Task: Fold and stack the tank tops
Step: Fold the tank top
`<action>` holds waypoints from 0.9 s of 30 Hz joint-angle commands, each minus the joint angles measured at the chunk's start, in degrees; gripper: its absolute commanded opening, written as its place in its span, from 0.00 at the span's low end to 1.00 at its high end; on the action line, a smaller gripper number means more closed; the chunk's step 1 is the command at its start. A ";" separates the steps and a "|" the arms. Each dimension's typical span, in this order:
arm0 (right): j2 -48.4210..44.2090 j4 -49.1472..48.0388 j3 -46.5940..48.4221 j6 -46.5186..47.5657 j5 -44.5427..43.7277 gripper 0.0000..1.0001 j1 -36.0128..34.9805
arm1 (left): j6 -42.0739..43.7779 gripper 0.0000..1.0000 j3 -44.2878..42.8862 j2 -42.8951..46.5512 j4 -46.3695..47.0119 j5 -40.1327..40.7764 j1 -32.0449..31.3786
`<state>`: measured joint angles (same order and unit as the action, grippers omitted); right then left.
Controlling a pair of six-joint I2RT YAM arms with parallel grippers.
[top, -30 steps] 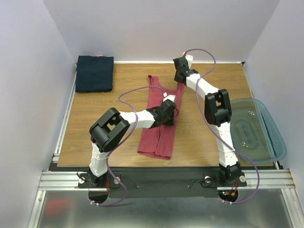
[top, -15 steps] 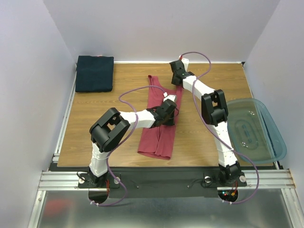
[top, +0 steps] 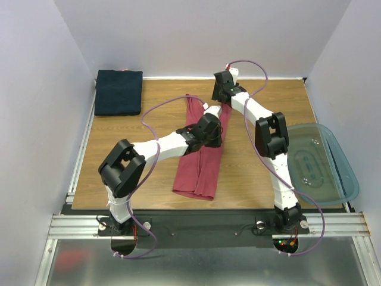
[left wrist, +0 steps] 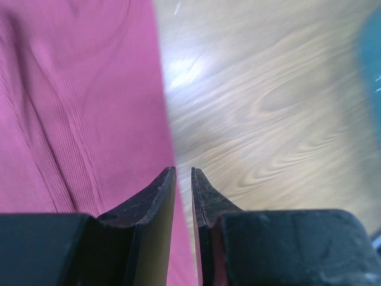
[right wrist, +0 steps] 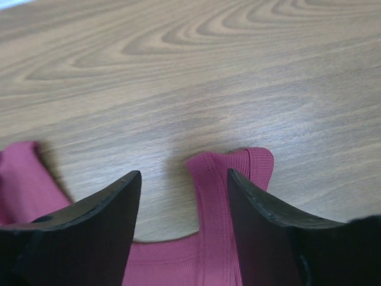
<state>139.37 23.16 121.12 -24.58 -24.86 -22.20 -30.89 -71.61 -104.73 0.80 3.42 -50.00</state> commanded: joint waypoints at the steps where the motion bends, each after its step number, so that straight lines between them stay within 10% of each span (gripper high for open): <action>1: -6.39 -1.10 2.37 -0.03 1.48 0.67 -0.04 | -0.48 0.29 -3.62 6.55 -0.70 2.02 2.62; 17: -5.53 -9.71 1.47 -0.56 21.69 0.58 -1.26 | -7.16 0.22 -16.98 -2.67 -3.35 5.28 26.97; 27: 6.33 -10.59 14.83 5.59 11.43 0.60 -8.65 | -8.30 0.22 -9.61 1.27 -1.07 3.96 30.92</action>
<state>141.86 15.49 131.02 -22.72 -8.45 -27.09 -38.35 -84.23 -108.77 -2.15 7.81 -20.45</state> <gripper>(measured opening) 0.599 0.221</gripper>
